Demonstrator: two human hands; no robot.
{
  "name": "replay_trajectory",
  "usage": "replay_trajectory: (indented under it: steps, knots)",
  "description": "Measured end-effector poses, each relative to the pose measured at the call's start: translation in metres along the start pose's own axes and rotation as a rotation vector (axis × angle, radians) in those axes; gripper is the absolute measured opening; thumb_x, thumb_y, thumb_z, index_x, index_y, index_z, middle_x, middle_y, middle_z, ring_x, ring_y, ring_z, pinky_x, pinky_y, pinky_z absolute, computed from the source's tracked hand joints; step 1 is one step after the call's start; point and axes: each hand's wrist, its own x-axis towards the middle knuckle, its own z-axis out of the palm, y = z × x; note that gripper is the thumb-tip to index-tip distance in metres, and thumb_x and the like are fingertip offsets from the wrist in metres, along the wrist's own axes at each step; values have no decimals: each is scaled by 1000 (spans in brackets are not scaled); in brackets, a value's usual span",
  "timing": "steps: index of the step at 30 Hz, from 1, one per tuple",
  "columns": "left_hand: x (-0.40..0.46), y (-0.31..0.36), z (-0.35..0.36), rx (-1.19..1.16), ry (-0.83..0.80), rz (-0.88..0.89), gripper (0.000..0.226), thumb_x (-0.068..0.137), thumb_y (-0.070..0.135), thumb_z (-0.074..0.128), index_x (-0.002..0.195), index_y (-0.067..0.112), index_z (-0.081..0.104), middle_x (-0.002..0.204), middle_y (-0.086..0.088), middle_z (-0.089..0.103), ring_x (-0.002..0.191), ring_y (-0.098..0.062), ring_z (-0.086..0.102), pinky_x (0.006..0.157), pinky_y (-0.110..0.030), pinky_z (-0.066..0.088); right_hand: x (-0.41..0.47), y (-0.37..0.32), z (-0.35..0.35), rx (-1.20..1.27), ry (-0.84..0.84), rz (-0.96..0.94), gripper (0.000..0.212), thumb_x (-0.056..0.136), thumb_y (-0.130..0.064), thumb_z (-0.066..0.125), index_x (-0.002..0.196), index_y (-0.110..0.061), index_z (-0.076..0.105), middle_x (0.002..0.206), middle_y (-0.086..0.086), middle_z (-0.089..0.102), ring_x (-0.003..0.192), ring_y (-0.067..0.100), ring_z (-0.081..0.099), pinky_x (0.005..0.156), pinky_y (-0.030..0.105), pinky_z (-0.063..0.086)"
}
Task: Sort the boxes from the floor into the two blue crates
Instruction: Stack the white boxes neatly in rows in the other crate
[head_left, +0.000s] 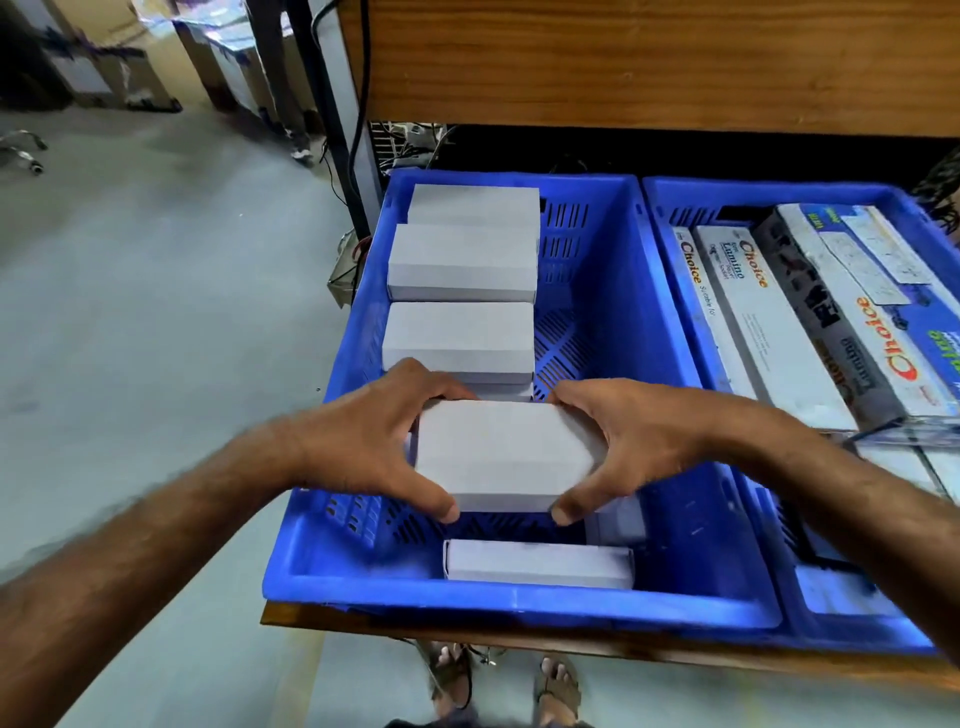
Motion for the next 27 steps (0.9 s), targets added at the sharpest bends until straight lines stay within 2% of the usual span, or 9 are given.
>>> replay_trajectory:
  steps: [3, 5, 8, 10, 13, 17, 21, 24, 27]
  knots:
    - [8, -4, 12, 185, 56, -38, 98, 60, 44, 95, 139, 38, 39, 123, 14, 36, 111, -4, 50, 96, -19, 45, 15, 2, 14, -141, 117, 44, 75, 53, -62, 89, 110, -35, 48, 109, -14, 59, 99, 12, 61, 86, 34, 55]
    - [17, -6, 22, 335, 103, -58, 98, 62, 38, 93, 141, 30, 37, 127, 7, 33, 111, -13, 52, 95, -25, 48, 26, 2, 27, -247, 197, 84, 80, 55, -60, 86, 114, -28, 44, 115, -5, 54, 105, 21, 58, 90, 39, 52]
    - [31, -7, 32, 606, 150, -113, 84, 69, 27, 86, 138, 17, 38, 129, -4, 36, 112, -24, 56, 91, -39, 54, 42, 1, 49, -246, 320, 127, 86, 58, -52, 86, 122, -20, 39, 123, 5, 49, 110, 28, 57, 82, 33, 46]
    - [38, -7, 34, 781, 150, -180, 75, 74, 19, 80, 136, 13, 38, 129, -8, 39, 111, -26, 57, 87, -40, 56, 51, -2, 61, -185, 390, 151, 89, 60, -48, 88, 124, -16, 36, 127, 8, 47, 113, 30, 58, 78, 31, 41]
    - [44, -5, 40, 929, 145, -261, 73, 77, 12, 76, 137, 8, 35, 132, -11, 39, 113, -27, 56, 79, -37, 53, 63, -8, 73, -126, 460, 163, 92, 64, -42, 90, 128, -14, 31, 130, 13, 43, 110, 35, 61, 83, 37, 51]
    - [43, -4, 52, 1017, 205, -313, 66, 81, 14, 71, 136, 8, 34, 130, -13, 40, 113, -26, 52, 82, -35, 50, 67, -8, 77, -67, 471, 182, 92, 70, -36, 88, 133, -15, 25, 126, 15, 48, 102, 38, 65, 90, 48, 56]
    - [39, -5, 53, 1048, 259, -297, 66, 80, 20, 75, 131, 11, 35, 129, -11, 39, 109, -23, 55, 74, -32, 49, 66, -7, 81, -65, 526, 170, 90, 73, -44, 85, 131, -17, 21, 118, 13, 60, 98, 34, 67, 81, 42, 56]
    - [41, -7, 53, 999, 190, -260, 71, 85, 21, 74, 139, 11, 29, 130, -8, 44, 108, -23, 61, 66, -35, 47, 67, -9, 82, -83, 530, 171, 85, 75, -47, 84, 125, -16, 23, 110, 11, 65, 97, 33, 67, 73, 37, 51]
    - [46, -6, 54, 965, 113, -282, 70, 91, 14, 69, 146, 11, 26, 125, -5, 54, 106, -25, 64, 64, -36, 41, 61, -15, 78, -138, 506, 187, 85, 77, -50, 83, 127, -15, 24, 114, 10, 64, 99, 32, 67, 73, 36, 49]
